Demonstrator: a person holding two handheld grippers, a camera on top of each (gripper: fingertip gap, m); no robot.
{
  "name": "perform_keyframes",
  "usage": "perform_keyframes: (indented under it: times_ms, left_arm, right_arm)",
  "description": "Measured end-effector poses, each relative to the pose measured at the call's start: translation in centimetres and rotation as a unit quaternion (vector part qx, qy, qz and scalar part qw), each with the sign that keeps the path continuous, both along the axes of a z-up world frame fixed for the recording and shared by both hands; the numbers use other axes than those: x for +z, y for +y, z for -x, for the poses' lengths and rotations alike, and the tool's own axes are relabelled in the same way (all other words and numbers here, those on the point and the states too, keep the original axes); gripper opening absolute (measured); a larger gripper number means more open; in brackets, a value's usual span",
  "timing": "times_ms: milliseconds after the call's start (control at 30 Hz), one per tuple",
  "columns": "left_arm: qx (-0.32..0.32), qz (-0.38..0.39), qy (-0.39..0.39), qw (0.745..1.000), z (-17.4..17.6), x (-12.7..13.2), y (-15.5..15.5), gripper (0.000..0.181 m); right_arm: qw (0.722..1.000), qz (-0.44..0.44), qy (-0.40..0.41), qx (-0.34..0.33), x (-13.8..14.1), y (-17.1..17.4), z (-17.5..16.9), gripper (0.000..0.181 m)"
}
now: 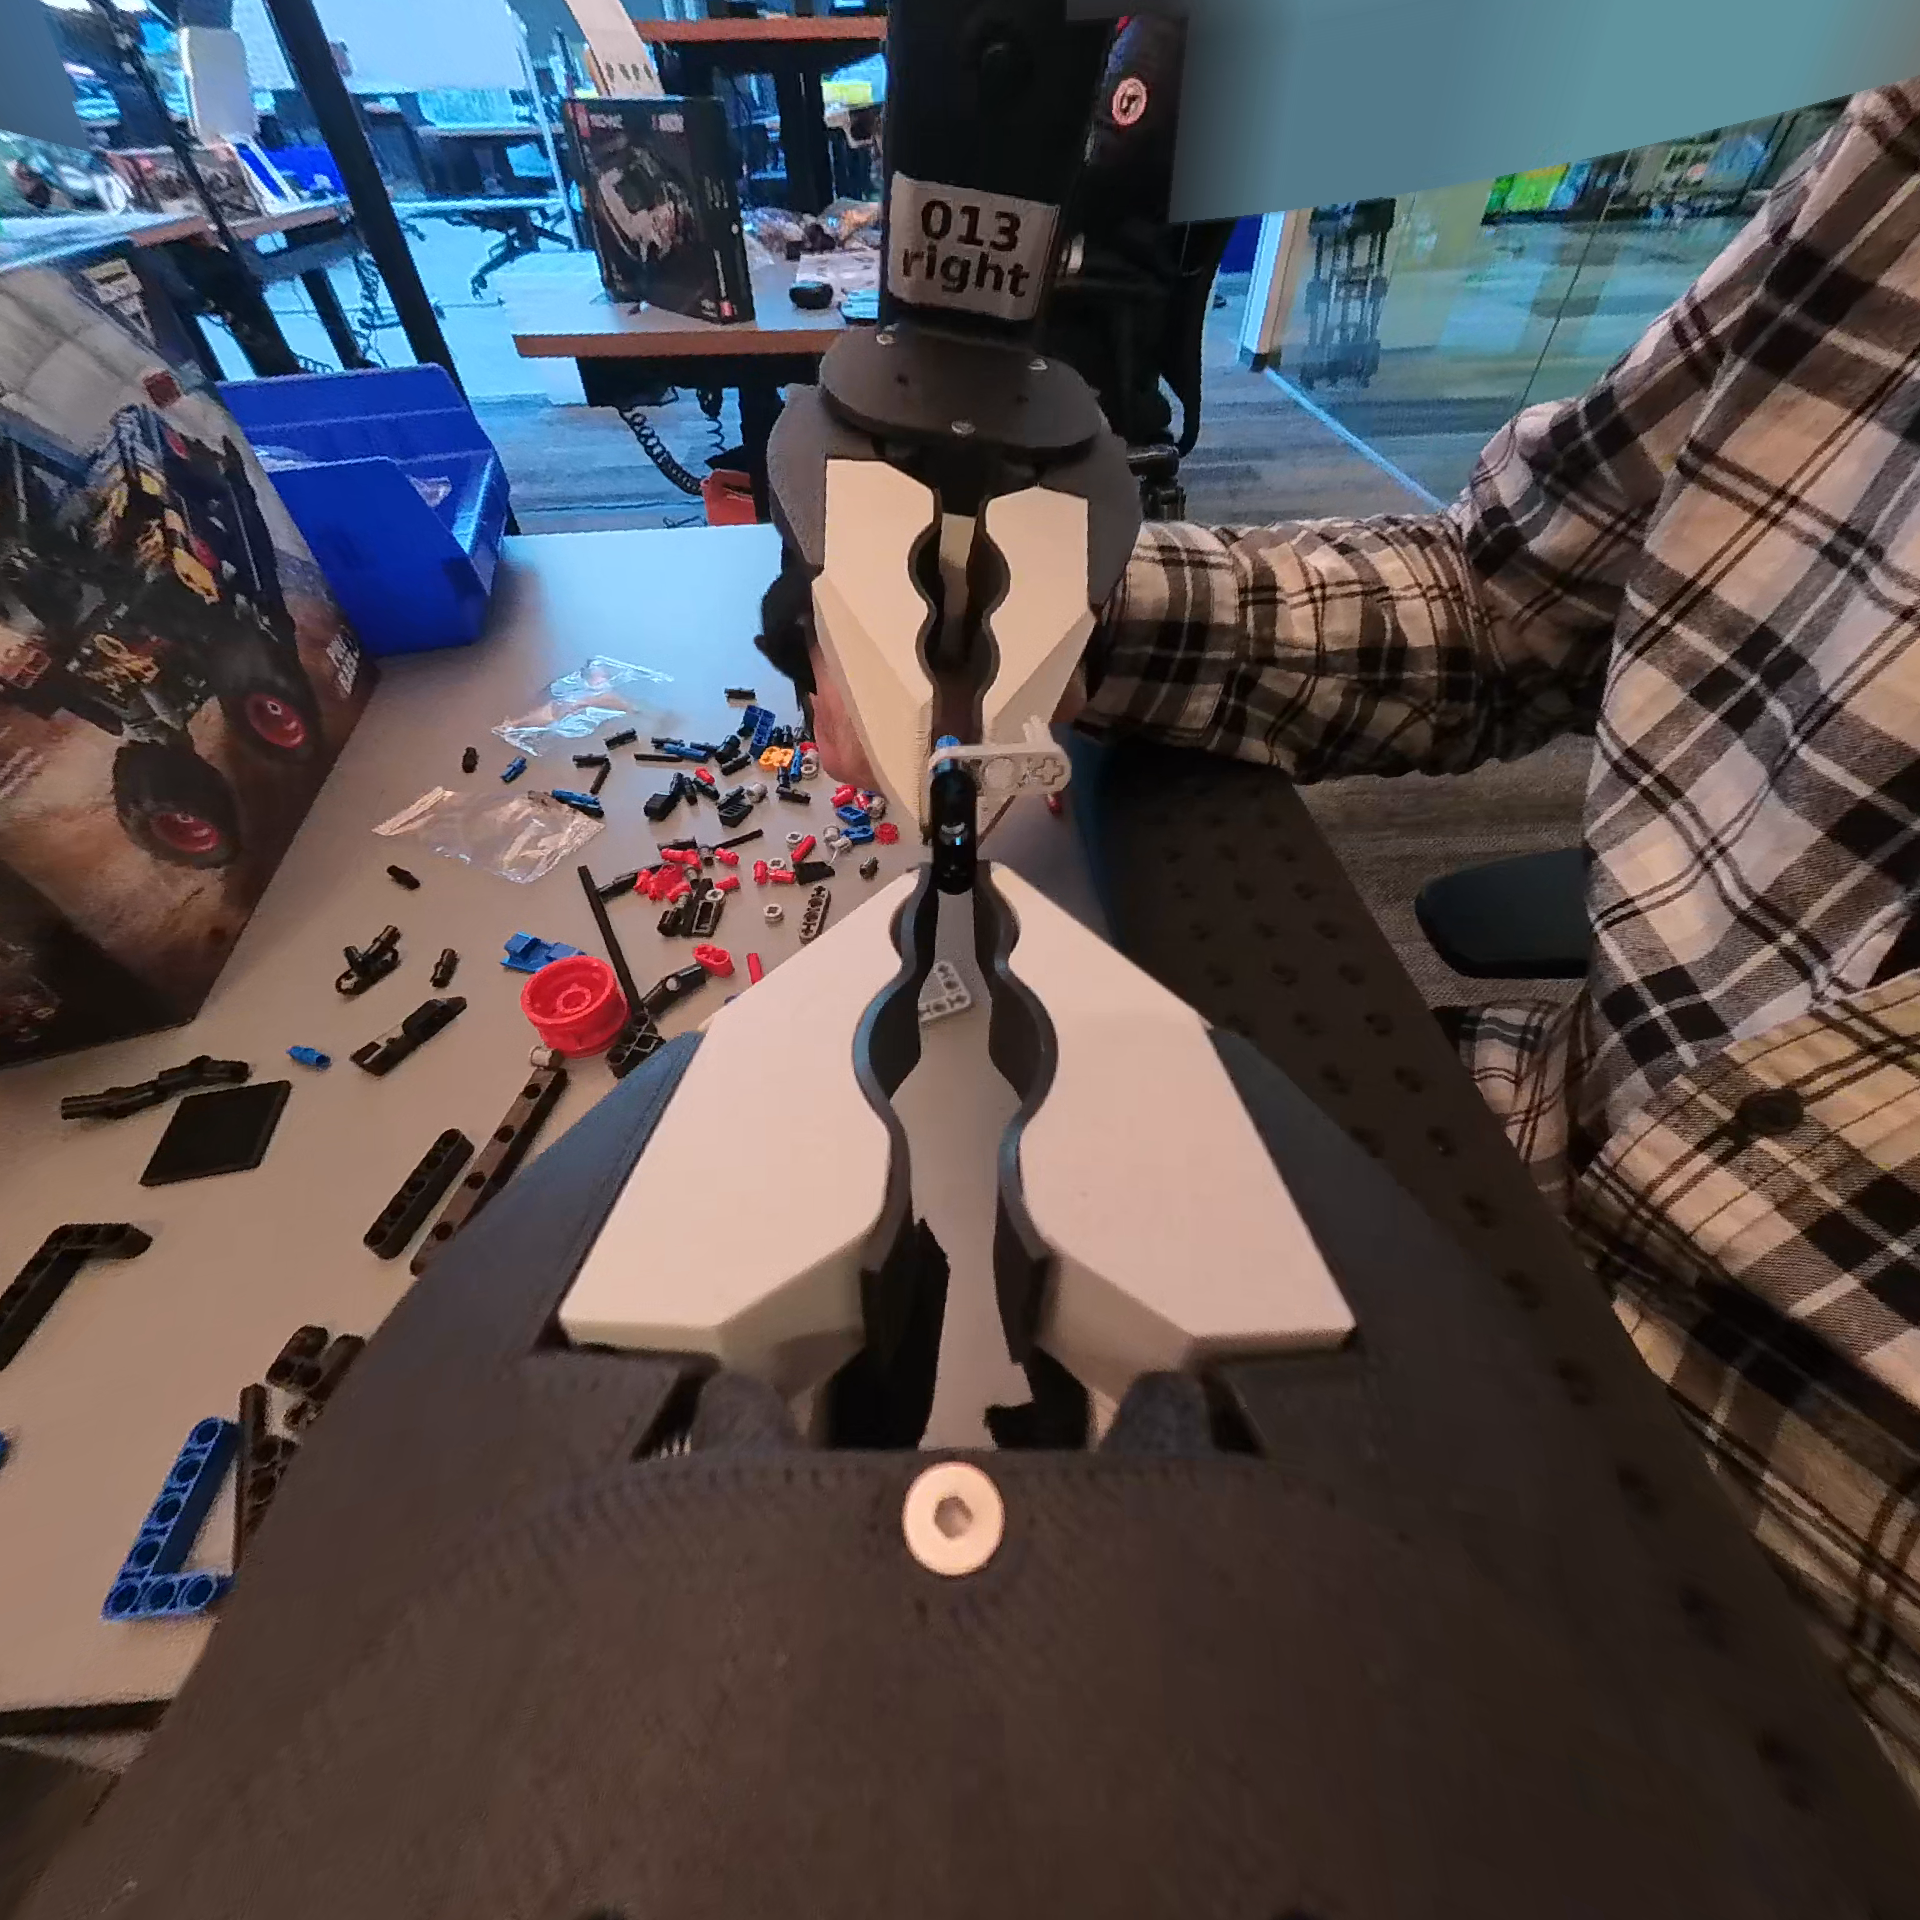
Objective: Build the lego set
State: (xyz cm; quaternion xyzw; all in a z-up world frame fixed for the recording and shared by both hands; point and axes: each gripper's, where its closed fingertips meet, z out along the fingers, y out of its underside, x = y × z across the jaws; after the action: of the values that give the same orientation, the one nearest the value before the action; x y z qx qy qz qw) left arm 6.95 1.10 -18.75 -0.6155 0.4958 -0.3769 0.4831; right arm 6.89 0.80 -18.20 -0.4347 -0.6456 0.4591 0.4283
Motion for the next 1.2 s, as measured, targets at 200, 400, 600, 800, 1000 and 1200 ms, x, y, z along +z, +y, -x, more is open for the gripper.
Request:
perform_keyframes:
  times_ms: [200, 400, 600, 800, 1000, 1200]
  left_arm:
    - [0.0, -0.003, -0.004, 1.0, 0.0, 0.2, 0.0, 0.006]
    - [0.006, -0.004, -0.008, 1.0, 0.0, 0.4, 0.1, 0.006]
    - [0.006, -0.004, -0.003, 1.0, -0.1, 0.3, 0.1, 0.006]
    - [0.008, -0.017, 0.006, 1.0, 0.0, 0.1, 0.1, 0.005]
    - [-0.002, -0.014, 0.019, 1.0, -0.2, -0.3, -0.4, 0.005]
    - [0.011, -0.008, 0.001, 1.0, 1.3, 0.5, -0.1, 0.005]
  right_arm:
    - [1.0, -0.005, -0.008, 0.001, -0.4, -0.1, 0.1, 0.003]
    - [1.0, -0.002, 0.001, -0.001, -0.2, 0.0, 0.1, 0.003]
    - [1.0, -0.002, 0.006, -0.001, 0.1, 0.0, 0.1, 0.003]
    - [1.0, -0.012, 0.004, -0.002, -0.1, 0.0, 0.1, 0.003]
    - [1.0, -0.027, -0.006, 0.009, -0.4, -0.4, -0.1, 0.003]
    - [0.999, -0.033, -0.022, -0.001, -1.0, 0.5, -1.0, 0.002]
